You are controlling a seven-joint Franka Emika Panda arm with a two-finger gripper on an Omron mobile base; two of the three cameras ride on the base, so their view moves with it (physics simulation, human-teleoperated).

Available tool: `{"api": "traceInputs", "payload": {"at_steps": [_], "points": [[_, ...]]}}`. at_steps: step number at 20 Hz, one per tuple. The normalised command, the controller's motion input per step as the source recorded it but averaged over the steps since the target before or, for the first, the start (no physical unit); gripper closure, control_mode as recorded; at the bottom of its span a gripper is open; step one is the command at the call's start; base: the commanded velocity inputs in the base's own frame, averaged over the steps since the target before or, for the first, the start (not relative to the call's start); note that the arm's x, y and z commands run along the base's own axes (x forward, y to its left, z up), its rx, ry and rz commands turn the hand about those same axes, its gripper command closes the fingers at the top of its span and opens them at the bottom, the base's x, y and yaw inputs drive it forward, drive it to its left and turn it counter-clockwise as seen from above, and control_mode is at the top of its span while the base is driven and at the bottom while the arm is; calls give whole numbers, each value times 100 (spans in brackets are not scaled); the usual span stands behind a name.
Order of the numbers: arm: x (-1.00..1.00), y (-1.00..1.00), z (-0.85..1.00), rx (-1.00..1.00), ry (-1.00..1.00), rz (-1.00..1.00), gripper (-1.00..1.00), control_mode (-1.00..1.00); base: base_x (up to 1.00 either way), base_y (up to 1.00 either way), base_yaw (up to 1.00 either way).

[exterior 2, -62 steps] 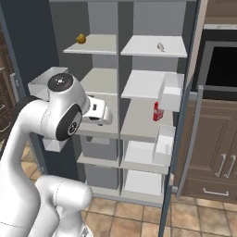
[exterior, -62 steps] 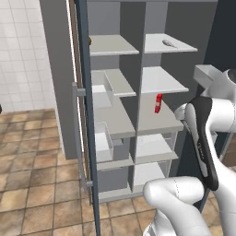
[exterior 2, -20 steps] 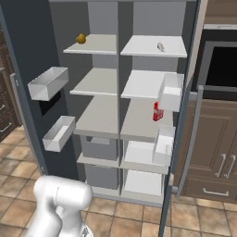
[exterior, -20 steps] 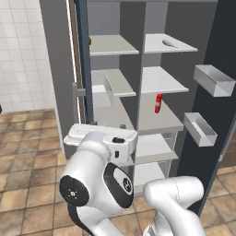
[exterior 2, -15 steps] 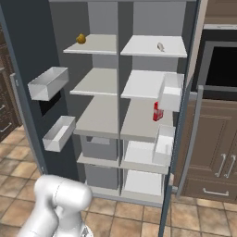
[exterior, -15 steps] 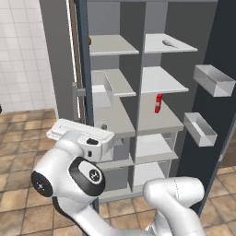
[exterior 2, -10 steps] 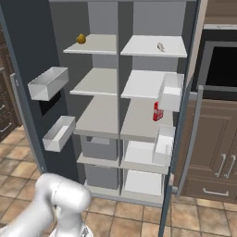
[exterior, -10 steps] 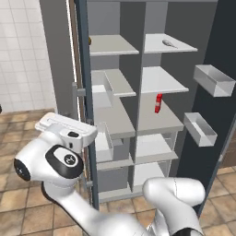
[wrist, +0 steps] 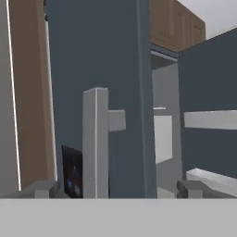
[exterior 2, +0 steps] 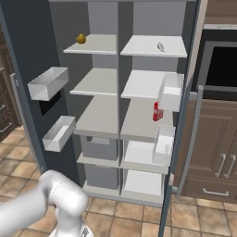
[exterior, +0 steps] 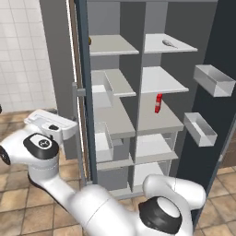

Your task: Pick up the frozen fish from the freezer, place it on any shelf in the fridge, and close the fridge and freezer doors when done.

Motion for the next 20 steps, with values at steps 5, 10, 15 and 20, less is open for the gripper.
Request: {"api": "traceInputs", "payload": {"at_steps": [5,10,15,20], "points": [[59,16,-22,0,0,-2,-100,-100,0,0,0],[50,0,-28,-3,0,0,-100,-100,0,0,0],[61,0,-17,-1,0,-1,-100,-100,0,0,0],[37,-8,-10,0,0,-3,-100,-100,0,0,0]]}}
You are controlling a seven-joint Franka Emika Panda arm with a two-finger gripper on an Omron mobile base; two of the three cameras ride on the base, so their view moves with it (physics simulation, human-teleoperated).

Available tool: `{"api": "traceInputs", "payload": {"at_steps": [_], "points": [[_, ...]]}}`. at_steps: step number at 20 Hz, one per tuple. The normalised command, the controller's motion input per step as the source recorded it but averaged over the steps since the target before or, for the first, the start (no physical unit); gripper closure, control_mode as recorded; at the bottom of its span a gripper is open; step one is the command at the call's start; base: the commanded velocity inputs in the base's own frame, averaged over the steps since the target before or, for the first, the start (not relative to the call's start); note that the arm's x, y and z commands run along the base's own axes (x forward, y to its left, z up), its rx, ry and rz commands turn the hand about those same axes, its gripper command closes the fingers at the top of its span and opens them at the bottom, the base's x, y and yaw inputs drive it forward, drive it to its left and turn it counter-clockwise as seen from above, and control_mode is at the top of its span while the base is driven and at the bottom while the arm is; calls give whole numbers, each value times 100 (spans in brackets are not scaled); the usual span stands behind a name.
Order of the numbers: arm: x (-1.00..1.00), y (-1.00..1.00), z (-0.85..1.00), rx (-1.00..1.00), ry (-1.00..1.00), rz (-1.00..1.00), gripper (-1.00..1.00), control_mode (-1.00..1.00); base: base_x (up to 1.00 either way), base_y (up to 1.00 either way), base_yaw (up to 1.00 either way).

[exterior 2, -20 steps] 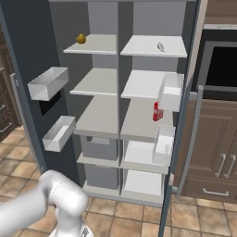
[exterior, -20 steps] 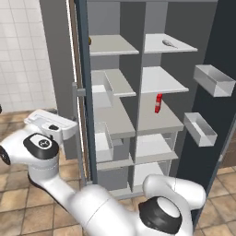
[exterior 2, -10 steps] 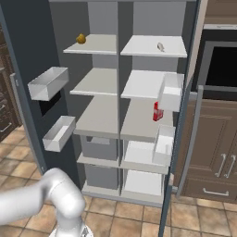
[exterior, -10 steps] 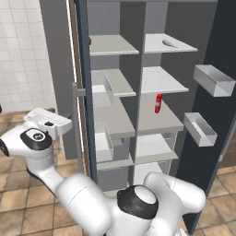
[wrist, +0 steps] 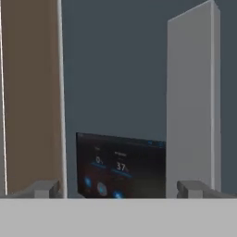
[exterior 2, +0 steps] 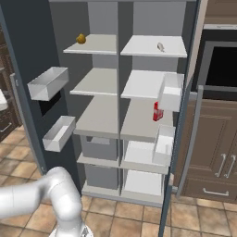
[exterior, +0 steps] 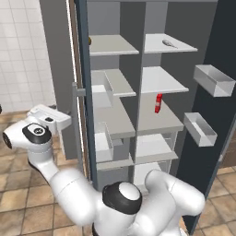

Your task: Pick up the frozen fish from the freezer, place it on any shelf in the fridge, and close the fridge and freezer doors when done.

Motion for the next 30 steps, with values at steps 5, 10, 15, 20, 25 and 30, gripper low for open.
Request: {"api": "traceInputs", "payload": {"at_steps": [5,10,15,20,25,30], "points": [[26,-31,-3,0,1,-5,-100,-100,0,0,0],[10,-64,0,0,0,-10,-100,-100,0,0,0],[8,-78,0,0,0,-7,-100,-100,0,0,0],[18,-91,0,0,0,-3,-100,-100,0,0,0],[24,-94,0,0,0,-1,-100,-100,0,0,0],[32,-90,0,0,0,-2,-100,-100,0,0,0]]}}
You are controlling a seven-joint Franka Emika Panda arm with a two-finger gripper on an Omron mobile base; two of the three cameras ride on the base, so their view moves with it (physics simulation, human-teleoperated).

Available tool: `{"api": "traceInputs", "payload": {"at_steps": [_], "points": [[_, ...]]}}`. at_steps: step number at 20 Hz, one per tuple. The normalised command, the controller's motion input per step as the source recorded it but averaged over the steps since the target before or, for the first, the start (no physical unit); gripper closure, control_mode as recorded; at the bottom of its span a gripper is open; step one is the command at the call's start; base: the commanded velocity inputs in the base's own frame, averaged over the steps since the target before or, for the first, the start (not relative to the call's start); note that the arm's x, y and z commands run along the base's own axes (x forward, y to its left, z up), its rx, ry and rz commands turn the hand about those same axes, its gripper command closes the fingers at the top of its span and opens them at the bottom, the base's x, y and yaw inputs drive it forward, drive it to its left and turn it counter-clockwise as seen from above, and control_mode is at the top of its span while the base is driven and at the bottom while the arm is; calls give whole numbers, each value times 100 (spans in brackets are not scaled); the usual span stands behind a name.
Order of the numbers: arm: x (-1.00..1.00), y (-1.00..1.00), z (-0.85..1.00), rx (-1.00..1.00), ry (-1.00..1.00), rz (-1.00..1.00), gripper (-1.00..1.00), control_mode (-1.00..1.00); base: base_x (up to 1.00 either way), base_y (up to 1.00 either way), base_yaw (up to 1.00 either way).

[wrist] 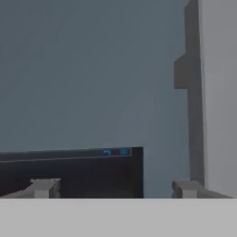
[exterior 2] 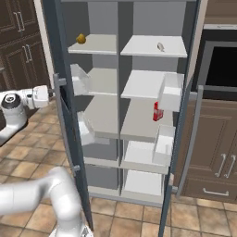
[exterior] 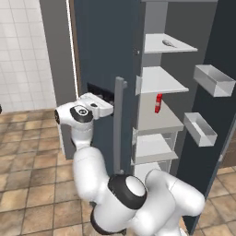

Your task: Pick up the frozen fish from the freezer, place it on any shelf in the fridge, and close the fridge and freezer doors when done.

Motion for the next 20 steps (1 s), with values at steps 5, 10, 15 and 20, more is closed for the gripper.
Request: {"api": "traceInputs", "payload": {"at_steps": [5,10,15,20], "points": [[33,-91,0,0,0,-1,-100,-100,0,0,0],[45,-77,0,0,0,-3,-100,-100,0,0,0],[49,-72,0,0,0,-3,-100,-100,0,0,0],[62,-63,0,0,0,-1,-100,-100,0,0,0]]}}
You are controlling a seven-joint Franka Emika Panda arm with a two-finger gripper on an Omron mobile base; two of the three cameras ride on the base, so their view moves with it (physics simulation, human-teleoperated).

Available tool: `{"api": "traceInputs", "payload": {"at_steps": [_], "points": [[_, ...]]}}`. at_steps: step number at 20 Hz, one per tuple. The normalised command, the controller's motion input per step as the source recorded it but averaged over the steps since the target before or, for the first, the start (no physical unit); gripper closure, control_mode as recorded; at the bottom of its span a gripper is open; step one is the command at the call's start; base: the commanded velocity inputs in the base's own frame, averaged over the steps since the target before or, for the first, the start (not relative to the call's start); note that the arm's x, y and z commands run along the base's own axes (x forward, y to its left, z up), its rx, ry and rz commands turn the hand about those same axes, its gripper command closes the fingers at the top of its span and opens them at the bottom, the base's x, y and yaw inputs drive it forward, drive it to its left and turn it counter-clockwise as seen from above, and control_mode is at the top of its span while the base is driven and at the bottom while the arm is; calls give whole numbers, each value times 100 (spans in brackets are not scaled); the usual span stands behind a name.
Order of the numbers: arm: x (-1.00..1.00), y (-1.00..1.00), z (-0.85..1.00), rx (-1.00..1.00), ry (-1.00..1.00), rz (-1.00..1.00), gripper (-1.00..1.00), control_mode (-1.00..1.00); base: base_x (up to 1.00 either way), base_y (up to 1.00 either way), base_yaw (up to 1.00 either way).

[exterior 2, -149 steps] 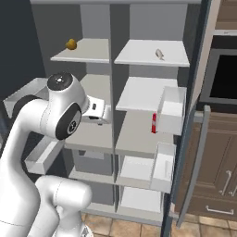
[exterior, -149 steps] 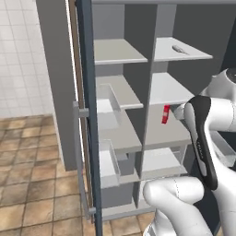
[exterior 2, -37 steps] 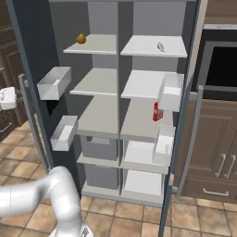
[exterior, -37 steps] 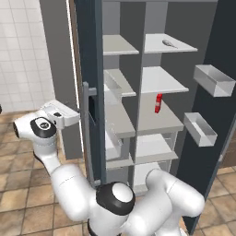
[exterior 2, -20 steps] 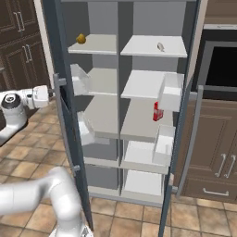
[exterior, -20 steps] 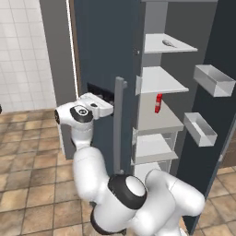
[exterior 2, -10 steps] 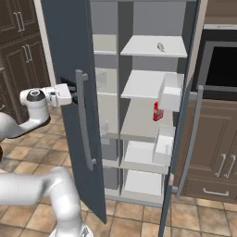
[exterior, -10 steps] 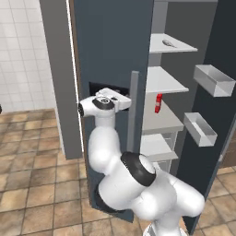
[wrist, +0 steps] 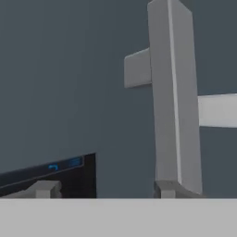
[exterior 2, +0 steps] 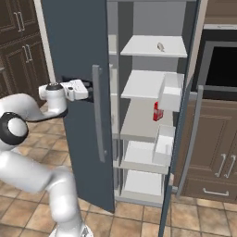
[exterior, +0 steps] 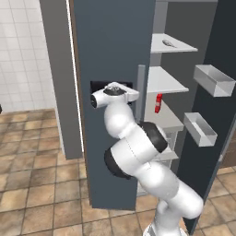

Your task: Pick up the frozen fish from the freezer, place it on any shelf in the fridge, and close the fridge and freezer doors when done.

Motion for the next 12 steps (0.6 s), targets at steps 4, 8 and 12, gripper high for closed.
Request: {"api": "traceInputs", "payload": {"at_steps": [4,8,12], "points": [[72,-53,0,0,0,0,-100,-100,0,0,0],[67,-43,0,0,0,0,-100,-100,0,0,0],[66,-32,0,0,0,0,-100,-100,0,0,0]]}}
